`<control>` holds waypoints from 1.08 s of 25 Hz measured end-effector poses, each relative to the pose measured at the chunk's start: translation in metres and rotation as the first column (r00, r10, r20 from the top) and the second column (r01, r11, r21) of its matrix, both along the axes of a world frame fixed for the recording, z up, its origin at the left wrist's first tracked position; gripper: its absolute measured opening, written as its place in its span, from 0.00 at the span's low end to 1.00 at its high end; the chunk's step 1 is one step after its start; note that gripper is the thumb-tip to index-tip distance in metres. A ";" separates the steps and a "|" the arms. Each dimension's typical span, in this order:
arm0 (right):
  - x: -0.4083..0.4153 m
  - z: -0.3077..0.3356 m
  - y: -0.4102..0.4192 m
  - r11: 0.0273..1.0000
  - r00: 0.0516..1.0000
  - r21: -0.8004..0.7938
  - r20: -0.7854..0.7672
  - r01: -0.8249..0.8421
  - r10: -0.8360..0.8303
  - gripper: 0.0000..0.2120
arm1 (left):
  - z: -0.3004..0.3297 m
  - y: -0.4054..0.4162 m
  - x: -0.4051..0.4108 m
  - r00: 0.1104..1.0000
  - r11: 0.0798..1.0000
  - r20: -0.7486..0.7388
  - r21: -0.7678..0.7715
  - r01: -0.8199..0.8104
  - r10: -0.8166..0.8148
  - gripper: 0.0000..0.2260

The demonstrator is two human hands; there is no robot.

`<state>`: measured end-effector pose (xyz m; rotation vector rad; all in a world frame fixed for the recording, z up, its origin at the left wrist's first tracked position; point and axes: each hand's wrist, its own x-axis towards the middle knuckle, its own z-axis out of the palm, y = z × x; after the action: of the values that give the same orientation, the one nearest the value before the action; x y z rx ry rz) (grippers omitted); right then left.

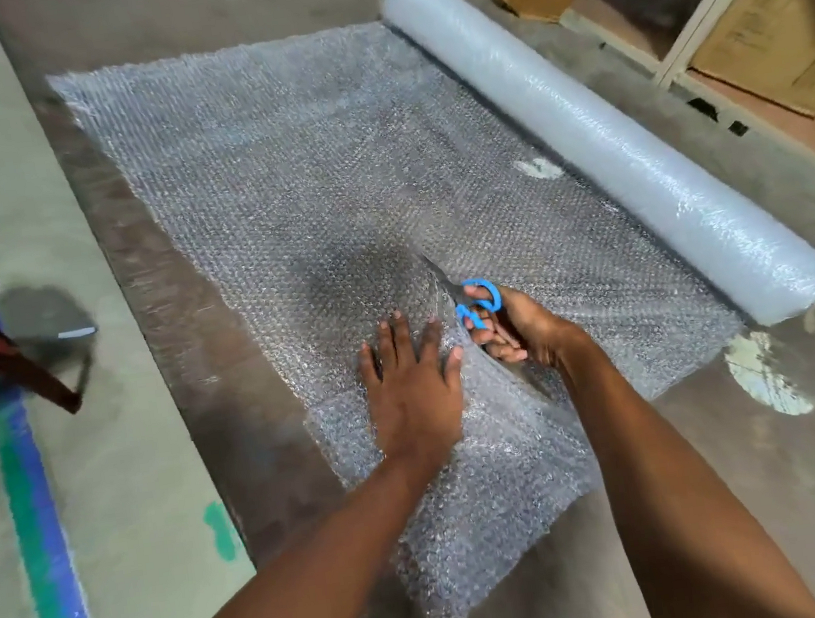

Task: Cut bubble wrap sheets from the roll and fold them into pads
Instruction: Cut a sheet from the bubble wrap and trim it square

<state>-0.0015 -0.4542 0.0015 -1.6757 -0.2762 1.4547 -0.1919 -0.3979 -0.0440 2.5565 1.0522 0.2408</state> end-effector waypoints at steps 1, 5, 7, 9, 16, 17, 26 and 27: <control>0.001 0.001 0.003 1.000 1.000 -0.008 0.012 -0.006 0.006 0.24 | 0.000 0.001 0.000 1.000 1.000 0.004 -0.008 0.009 -0.009 0.28; 0.004 0.000 0.011 1.000 0.999 -0.004 0.029 0.021 -0.021 0.22 | -0.002 0.002 0.001 1.000 0.999 0.010 -0.035 0.018 -0.017 0.28; 0.005 0.001 0.015 1.000 1.000 -0.007 -0.008 0.019 -0.019 0.22 | 0.000 0.003 0.001 1.000 0.998 -0.006 -0.058 0.023 -0.023 0.28; 0.004 0.002 0.021 1.000 0.999 -0.014 -0.031 0.007 -0.007 0.23 | 0.009 0.006 0.001 1.000 0.995 -0.026 -0.097 0.012 -0.014 0.29; 0.010 0.008 0.020 1.000 0.998 0.009 0.059 -0.010 0.009 0.21 | 0.036 0.107 0.042 0.981 0.979 0.026 0.077 0.189 -0.191 0.25; 0.010 0.006 0.019 1.000 0.999 0.010 0.035 -0.004 0.003 0.21 | 0.031 0.127 0.049 0.974 0.971 0.028 0.089 0.223 -0.226 0.24; 0.021 -0.003 0.030 0.998 0.998 0.022 0.043 0.053 -0.054 0.21 | 0.009 0.173 0.062 0.924 0.924 0.026 0.061 0.378 -0.380 0.18; 0.023 -0.003 0.030 0.999 0.998 0.028 0.060 0.027 -0.029 0.22 | 0.008 0.175 0.062 0.920 0.919 0.026 0.065 0.388 -0.390 0.18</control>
<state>0.0220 -0.4244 -0.0010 -1.6978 -0.3032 1.3754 -0.1295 -0.2229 -0.0359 2.7327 0.5074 0.2137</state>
